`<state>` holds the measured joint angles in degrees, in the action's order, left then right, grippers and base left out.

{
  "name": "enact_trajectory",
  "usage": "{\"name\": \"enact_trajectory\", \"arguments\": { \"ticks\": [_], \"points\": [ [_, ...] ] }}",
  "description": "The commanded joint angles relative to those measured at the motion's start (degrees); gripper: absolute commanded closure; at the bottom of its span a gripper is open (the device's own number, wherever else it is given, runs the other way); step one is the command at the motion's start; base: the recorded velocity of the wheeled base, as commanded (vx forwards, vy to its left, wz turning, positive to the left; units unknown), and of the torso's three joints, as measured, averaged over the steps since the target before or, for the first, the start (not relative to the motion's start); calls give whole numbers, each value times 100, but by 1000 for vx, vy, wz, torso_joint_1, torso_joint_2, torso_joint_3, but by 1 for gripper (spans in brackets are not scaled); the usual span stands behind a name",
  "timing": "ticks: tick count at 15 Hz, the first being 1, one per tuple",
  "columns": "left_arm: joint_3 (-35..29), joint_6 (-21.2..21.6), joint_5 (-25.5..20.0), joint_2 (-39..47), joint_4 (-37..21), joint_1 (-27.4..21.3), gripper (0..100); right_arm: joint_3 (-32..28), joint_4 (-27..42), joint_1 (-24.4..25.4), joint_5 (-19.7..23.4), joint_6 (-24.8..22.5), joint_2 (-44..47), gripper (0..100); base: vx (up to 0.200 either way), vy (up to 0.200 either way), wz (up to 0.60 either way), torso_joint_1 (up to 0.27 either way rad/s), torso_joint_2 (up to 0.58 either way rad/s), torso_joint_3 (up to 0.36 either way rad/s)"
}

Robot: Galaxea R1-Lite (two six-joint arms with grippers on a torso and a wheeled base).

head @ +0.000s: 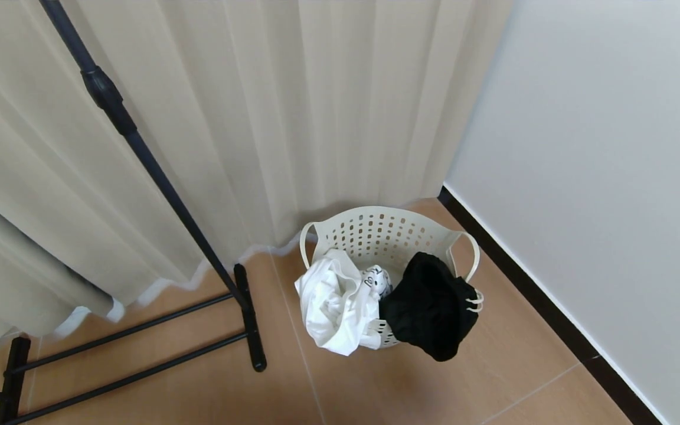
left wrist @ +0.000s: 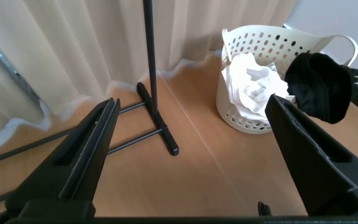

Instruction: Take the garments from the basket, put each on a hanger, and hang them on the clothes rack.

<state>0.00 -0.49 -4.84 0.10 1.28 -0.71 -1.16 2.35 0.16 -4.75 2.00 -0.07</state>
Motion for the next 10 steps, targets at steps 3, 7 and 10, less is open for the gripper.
{"name": "enact_trajectory", "arguments": {
  "ticks": [3,7,10],
  "points": [
    [0,-39,9,-1,4,9,0,2,2,2,1,2,7,0,0,0,0,4,4,-194],
    [0,-39,9,-1,4,9,0,-7,2,2,1,2,7,0,0,0,0,1,7,-194],
    [0,-22,1,-1,4,9,0,-7,2,2,1,2,7,0,0,0,0,1,5,-199]
  ]
}}
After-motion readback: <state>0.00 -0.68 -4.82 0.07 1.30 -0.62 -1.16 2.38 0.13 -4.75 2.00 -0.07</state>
